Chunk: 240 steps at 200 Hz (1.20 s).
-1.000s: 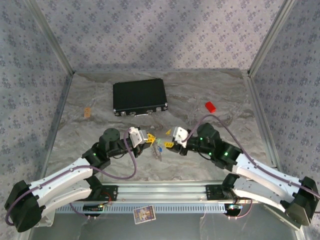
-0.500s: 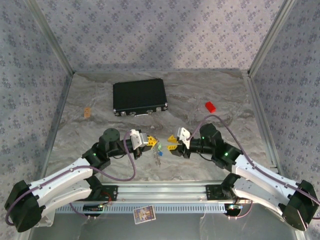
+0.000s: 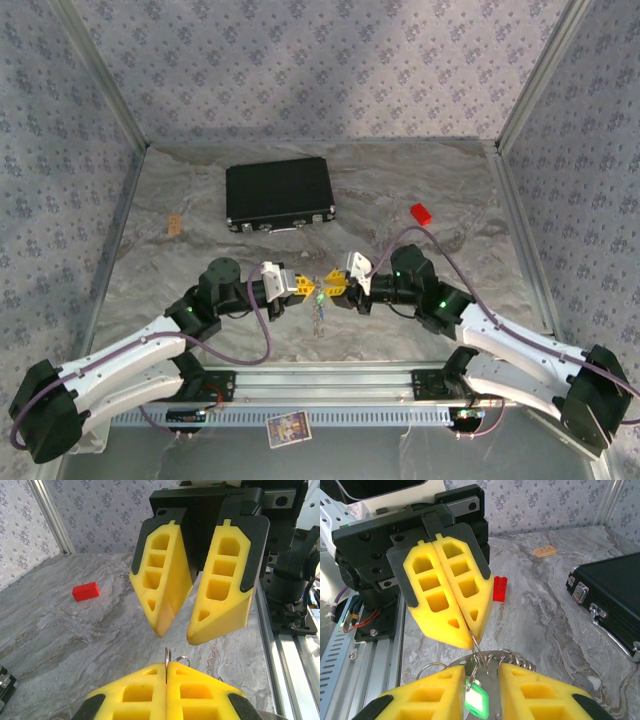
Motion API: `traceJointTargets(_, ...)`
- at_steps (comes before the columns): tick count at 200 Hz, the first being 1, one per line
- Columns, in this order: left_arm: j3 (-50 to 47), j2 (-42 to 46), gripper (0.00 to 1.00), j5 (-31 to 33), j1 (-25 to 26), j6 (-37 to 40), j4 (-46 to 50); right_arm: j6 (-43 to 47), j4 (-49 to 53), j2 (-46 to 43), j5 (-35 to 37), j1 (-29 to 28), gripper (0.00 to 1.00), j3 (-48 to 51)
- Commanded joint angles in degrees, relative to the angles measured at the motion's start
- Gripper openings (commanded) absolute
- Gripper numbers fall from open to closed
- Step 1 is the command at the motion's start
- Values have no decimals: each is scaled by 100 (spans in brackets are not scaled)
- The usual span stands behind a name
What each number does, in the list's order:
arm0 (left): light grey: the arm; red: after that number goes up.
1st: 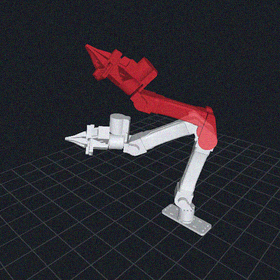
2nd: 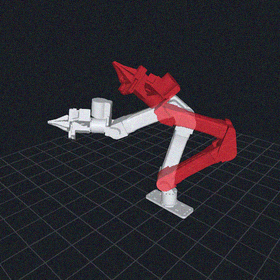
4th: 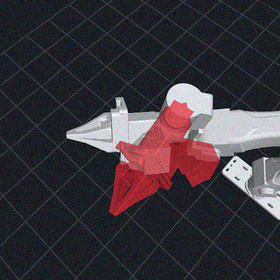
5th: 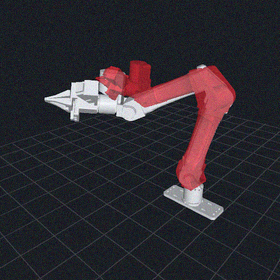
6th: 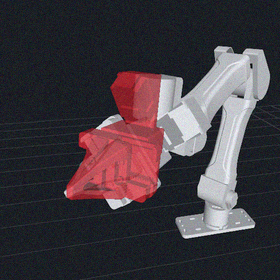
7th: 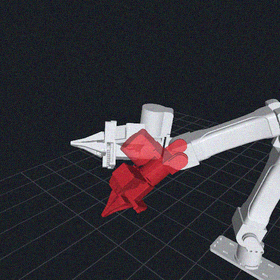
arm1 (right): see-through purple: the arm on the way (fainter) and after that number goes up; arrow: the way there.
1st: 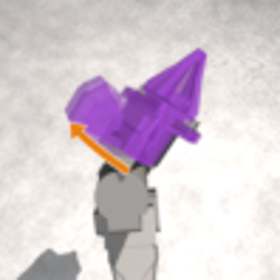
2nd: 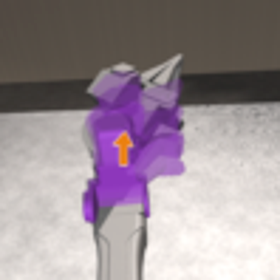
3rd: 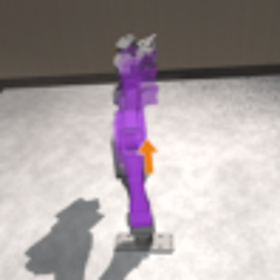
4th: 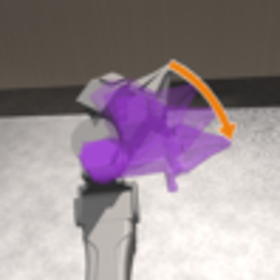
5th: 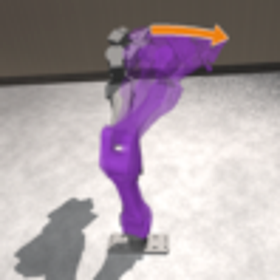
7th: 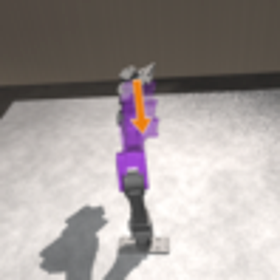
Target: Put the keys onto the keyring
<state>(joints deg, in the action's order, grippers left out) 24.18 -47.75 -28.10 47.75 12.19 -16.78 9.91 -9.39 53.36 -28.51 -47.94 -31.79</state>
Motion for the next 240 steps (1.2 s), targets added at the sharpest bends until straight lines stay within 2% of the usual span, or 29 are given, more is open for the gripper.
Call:
traceJointTargets(1, 40, -7, 0, -225, 54, 89, -381, 41, -100, 84, -63, -50, 24, -236)
traceJointTargets(53, 51, -28, 0, -303, 71, 104, -381, 107, -86, 205, 17, -104, 19, -301)
traceJointTargets(159, 61, -39, 0, -330, 111, 119, -411, 356, 208, 512, -140, -180, 16, -517)
traceJointTargets(174, 47, -38, 0, -319, 109, 121, -442, 375, 221, 551, -159, -180, 12, -539)
traceJointTargets(192, 40, -32, 0, -313, 121, 120, -442, 401, 265, 579, -183, -170, 0, -556)
traceJointTargets(223, 64, 49, 0, -217, 120, 173, -223, 563, 573, 513, -160, -163, 0, -716)
traceJointTargets(228, 76, 66, 3, -143, 116, 198, -113, 614, 660, 496, -153, -163, 0, -755)
traceJointTargets(240, 149, 101, 19, 14, 120, 301, 217, 767, 899, 482, -102, -165, 0, -878)
